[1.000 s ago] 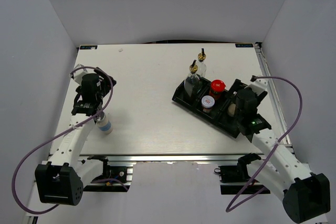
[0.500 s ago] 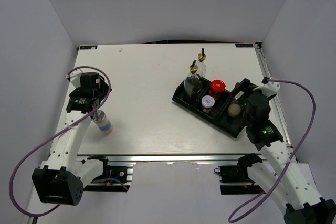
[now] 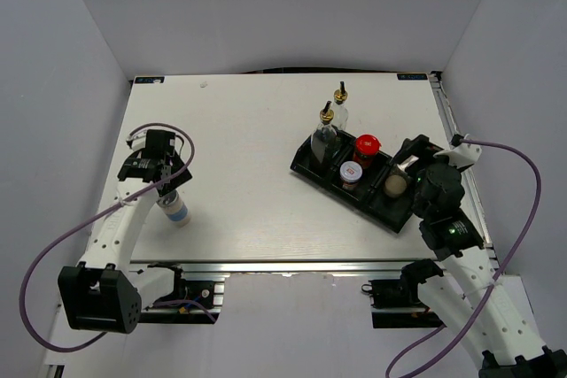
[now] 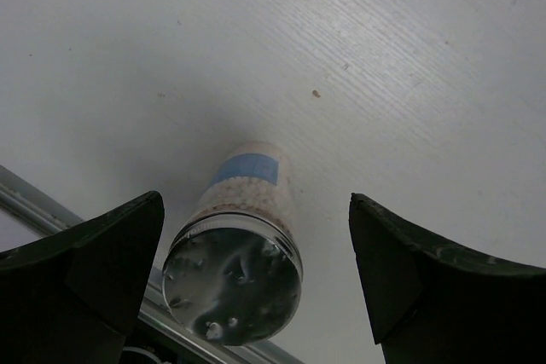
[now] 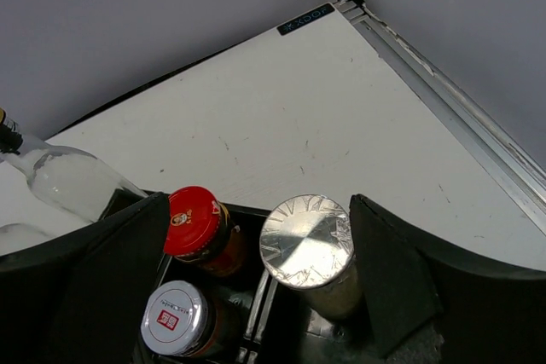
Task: Organize the condiment bottles
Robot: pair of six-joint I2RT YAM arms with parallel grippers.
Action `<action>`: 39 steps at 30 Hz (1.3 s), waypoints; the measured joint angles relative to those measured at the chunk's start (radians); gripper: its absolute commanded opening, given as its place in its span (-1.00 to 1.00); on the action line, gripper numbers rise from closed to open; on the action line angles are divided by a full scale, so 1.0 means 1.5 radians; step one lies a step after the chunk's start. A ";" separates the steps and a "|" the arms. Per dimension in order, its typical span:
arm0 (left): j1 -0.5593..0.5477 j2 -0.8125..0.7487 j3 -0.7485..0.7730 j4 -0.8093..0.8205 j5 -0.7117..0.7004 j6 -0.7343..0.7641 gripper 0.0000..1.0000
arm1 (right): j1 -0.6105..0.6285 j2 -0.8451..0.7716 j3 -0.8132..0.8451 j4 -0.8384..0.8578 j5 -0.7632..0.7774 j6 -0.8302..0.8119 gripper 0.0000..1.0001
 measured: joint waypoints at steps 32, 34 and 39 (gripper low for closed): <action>-0.231 0.035 0.059 0.031 0.171 0.070 -0.78 | 0.000 -0.046 -0.001 -0.086 0.116 0.040 0.79; -0.306 0.050 0.093 0.057 0.172 0.068 -0.81 | 0.000 -0.040 0.000 -0.110 0.138 0.052 0.79; -0.479 0.132 0.172 0.106 0.156 0.071 -0.93 | -0.002 -0.023 0.007 -0.162 0.190 0.080 0.79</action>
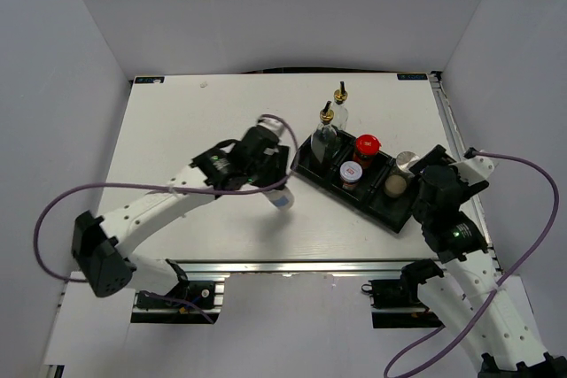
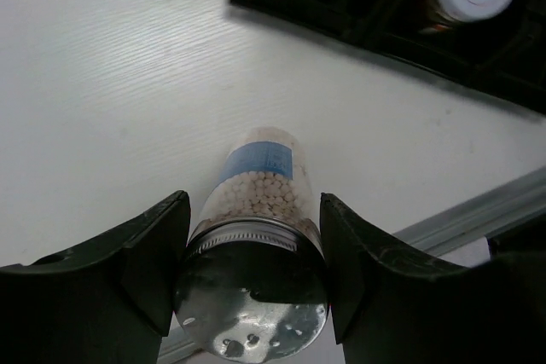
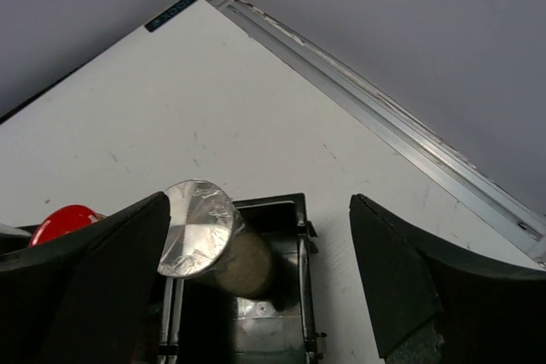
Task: Organize the condiment bottles
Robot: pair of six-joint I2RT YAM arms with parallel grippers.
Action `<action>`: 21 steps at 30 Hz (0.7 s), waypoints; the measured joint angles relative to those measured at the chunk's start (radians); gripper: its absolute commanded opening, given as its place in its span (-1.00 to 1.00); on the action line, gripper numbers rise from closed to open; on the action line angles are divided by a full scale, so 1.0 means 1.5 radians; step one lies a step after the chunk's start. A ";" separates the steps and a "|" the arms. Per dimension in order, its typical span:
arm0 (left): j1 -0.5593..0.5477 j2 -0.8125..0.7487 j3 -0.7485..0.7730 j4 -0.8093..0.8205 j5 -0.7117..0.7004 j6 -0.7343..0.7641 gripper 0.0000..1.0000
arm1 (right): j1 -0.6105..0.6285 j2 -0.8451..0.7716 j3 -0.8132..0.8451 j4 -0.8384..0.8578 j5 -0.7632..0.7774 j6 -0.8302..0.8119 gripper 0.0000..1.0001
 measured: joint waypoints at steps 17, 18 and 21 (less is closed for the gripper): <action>-0.212 0.365 0.407 0.043 0.011 0.155 -1.00 | -0.151 0.224 0.276 -0.071 -0.136 -0.053 0.79; -0.213 0.373 0.419 0.044 0.014 0.162 -1.00 | -0.161 0.243 0.285 -0.064 -0.158 -0.060 0.79; -0.220 0.399 0.463 0.032 0.028 0.184 -1.00 | -0.210 0.284 0.297 -0.067 -0.230 -0.073 0.79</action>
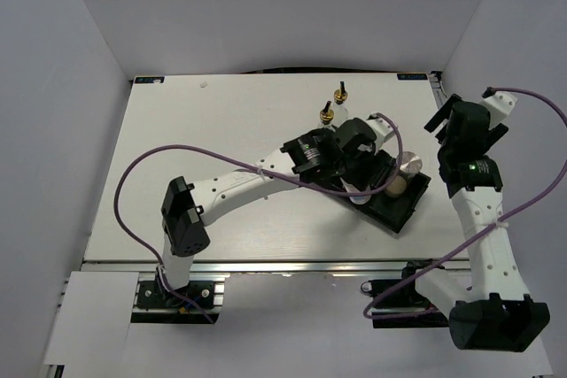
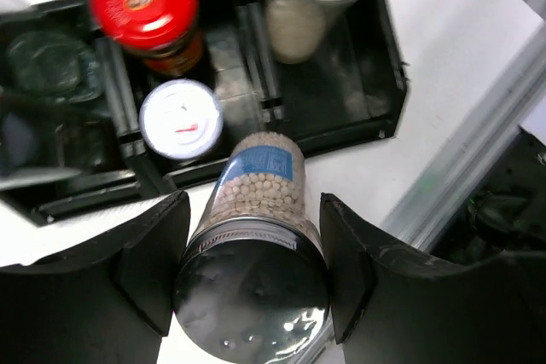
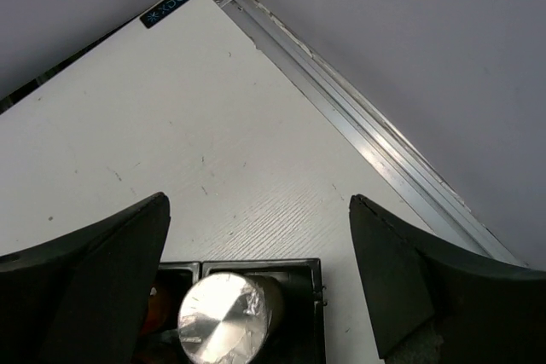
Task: Organize the condiment bottles
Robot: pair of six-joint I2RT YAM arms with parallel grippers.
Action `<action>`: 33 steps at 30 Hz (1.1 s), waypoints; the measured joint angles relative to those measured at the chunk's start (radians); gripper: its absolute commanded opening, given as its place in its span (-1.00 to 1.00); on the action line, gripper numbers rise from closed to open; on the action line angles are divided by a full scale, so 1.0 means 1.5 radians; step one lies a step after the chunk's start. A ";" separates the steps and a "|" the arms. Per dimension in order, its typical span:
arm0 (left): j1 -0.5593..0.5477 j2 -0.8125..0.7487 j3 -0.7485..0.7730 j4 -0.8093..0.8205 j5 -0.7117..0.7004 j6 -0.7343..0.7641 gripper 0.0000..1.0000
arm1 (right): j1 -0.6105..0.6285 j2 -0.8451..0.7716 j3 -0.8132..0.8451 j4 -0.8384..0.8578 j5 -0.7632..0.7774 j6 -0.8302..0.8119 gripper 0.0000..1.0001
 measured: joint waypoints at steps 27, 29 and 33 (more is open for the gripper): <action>-0.019 0.240 0.234 0.022 0.086 0.105 -1.00 | -0.194 -0.008 -0.043 0.055 -0.221 -0.015 0.79; -0.019 0.245 0.234 0.026 0.084 0.107 -1.00 | -0.195 -0.008 -0.043 0.058 -0.221 -0.015 0.79; -0.019 0.246 0.234 0.045 0.078 0.115 -1.00 | -0.195 -0.008 -0.046 0.063 -0.223 -0.015 0.79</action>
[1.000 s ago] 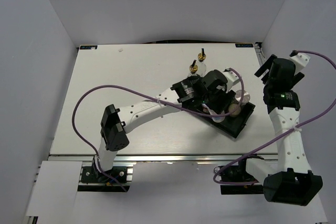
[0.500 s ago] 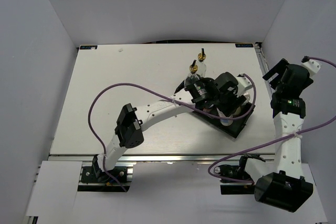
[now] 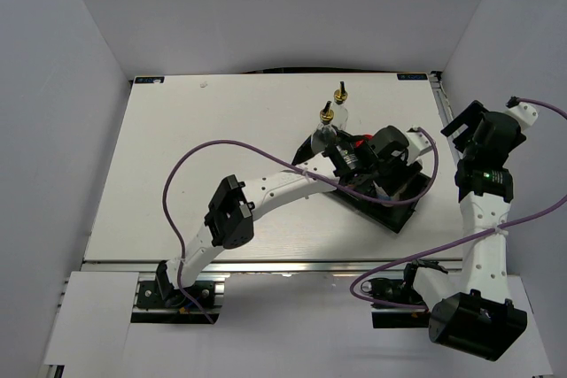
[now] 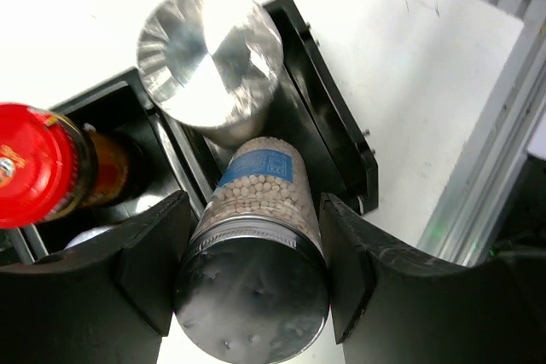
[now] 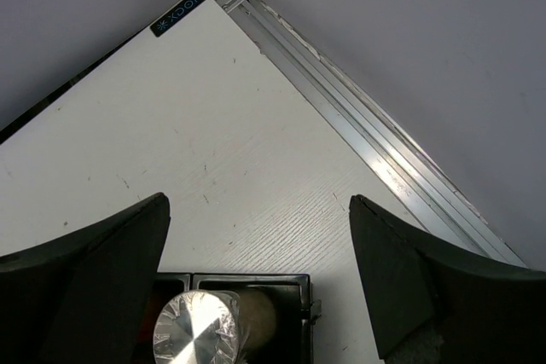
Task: Organize the condiment bottles
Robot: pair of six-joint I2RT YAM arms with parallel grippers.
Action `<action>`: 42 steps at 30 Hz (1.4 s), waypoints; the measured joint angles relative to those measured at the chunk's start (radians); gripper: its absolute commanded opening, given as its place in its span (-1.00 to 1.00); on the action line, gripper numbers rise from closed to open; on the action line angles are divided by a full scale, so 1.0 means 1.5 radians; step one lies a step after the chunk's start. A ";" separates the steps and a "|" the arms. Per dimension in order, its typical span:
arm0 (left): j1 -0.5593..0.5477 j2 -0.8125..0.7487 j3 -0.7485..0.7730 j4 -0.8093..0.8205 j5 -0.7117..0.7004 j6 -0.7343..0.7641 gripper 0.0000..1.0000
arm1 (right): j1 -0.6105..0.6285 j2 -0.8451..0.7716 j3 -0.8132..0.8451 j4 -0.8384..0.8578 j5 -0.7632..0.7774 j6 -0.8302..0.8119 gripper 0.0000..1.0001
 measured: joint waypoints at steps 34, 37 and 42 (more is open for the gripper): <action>0.019 0.049 0.019 0.052 0.001 -0.020 0.71 | 0.000 -0.001 -0.006 0.002 -0.012 -0.006 0.79; 0.021 0.056 0.037 0.051 0.002 -0.020 0.96 | 0.000 -0.001 -0.006 0.003 -0.013 -0.008 0.79; 0.022 0.054 0.040 0.060 0.007 -0.015 0.96 | -0.001 -0.001 -0.006 0.012 -0.025 -0.016 0.79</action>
